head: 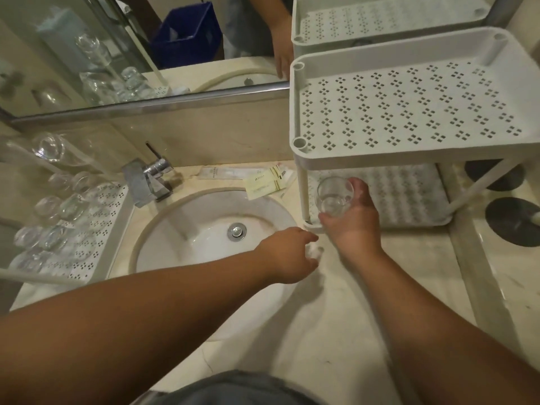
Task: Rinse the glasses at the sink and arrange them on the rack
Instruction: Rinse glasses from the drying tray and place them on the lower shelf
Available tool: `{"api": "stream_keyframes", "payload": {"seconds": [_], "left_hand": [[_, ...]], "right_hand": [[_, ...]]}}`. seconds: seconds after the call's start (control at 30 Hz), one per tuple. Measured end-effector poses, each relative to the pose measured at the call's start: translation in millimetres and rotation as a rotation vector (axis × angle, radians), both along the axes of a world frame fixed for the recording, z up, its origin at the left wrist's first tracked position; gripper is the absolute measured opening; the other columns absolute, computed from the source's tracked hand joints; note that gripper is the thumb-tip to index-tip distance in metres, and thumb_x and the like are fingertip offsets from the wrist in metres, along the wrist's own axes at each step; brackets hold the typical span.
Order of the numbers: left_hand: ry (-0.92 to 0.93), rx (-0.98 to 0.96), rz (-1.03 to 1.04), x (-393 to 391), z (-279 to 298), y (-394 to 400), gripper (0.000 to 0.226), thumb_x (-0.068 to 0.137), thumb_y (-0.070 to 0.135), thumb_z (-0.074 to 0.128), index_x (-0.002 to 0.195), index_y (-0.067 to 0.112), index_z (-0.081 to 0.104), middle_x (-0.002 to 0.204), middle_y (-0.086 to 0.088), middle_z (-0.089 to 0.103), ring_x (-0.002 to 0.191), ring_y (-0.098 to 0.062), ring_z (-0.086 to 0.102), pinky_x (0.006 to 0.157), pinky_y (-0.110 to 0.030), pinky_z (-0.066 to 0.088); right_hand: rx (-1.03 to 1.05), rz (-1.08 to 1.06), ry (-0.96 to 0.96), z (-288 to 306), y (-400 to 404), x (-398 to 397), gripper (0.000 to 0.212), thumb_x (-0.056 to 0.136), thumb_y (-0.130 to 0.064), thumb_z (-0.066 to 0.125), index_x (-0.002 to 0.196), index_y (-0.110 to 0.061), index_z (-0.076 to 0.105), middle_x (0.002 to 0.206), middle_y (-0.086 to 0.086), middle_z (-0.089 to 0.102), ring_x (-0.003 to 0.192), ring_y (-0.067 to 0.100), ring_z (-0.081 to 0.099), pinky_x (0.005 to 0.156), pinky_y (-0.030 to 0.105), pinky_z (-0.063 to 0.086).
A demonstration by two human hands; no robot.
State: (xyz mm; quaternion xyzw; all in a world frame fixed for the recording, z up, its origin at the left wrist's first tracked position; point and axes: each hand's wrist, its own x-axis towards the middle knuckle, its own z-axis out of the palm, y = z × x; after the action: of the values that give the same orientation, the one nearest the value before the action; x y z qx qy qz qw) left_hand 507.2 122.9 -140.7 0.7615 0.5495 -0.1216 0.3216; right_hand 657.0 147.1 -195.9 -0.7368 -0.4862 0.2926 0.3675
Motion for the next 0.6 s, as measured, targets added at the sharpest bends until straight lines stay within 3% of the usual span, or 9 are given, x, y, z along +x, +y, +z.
{"api": "stream_keyframes", "payload": {"seconds": [0.13,0.23,0.43,0.6], "left_hand": [[0.251,-0.066,-0.222,11.5,-15.1,-1.1,0.067,0.094,0.043,0.051,0.155,0.034,0.025,0.166,0.005,0.014,0.150,-0.024,0.018,0.114,-0.052,0.030],[0.357,-0.101,-0.319,21.6,-21.2,-1.1,0.069,0.092,0.041,0.047,0.156,0.033,0.022,0.166,0.004,0.010,0.152,-0.027,0.007,0.114,-0.060,0.023],[0.490,-0.132,-0.453,34.1,-25.6,-0.5,0.063,0.091,0.032,0.042,0.152,0.023,0.031,0.162,-0.002,0.018,0.147,-0.023,0.020,0.112,-0.064,0.022],[0.614,-0.204,-0.525,41.9,-15.0,9.6,0.067,0.095,0.025,0.036,0.158,0.031,0.016,0.167,0.003,0.002,0.149,-0.026,0.020,0.114,-0.064,0.018]], "right_hand": [[0.020,0.004,0.029,-15.3,12.0,1.4,0.084,0.072,-0.022,0.084,0.138,-0.033,0.034,0.136,-0.002,0.054,0.117,0.020,0.056,0.087,0.024,0.045],[0.023,-0.002,0.038,-23.6,17.8,3.4,0.083,0.072,-0.022,0.083,0.138,-0.035,0.034,0.138,-0.004,0.053,0.118,0.019,0.055,0.088,0.024,0.045],[0.057,-0.019,0.025,-34.4,23.8,8.1,0.079,0.072,-0.024,0.083,0.134,-0.032,0.035,0.138,-0.004,0.053,0.120,0.020,0.055,0.088,0.022,0.042],[0.070,-0.003,0.027,-41.4,26.8,7.9,0.080,0.070,-0.022,0.084,0.135,-0.027,0.038,0.140,-0.005,0.053,0.122,0.019,0.054,0.090,0.019,0.037]]}}
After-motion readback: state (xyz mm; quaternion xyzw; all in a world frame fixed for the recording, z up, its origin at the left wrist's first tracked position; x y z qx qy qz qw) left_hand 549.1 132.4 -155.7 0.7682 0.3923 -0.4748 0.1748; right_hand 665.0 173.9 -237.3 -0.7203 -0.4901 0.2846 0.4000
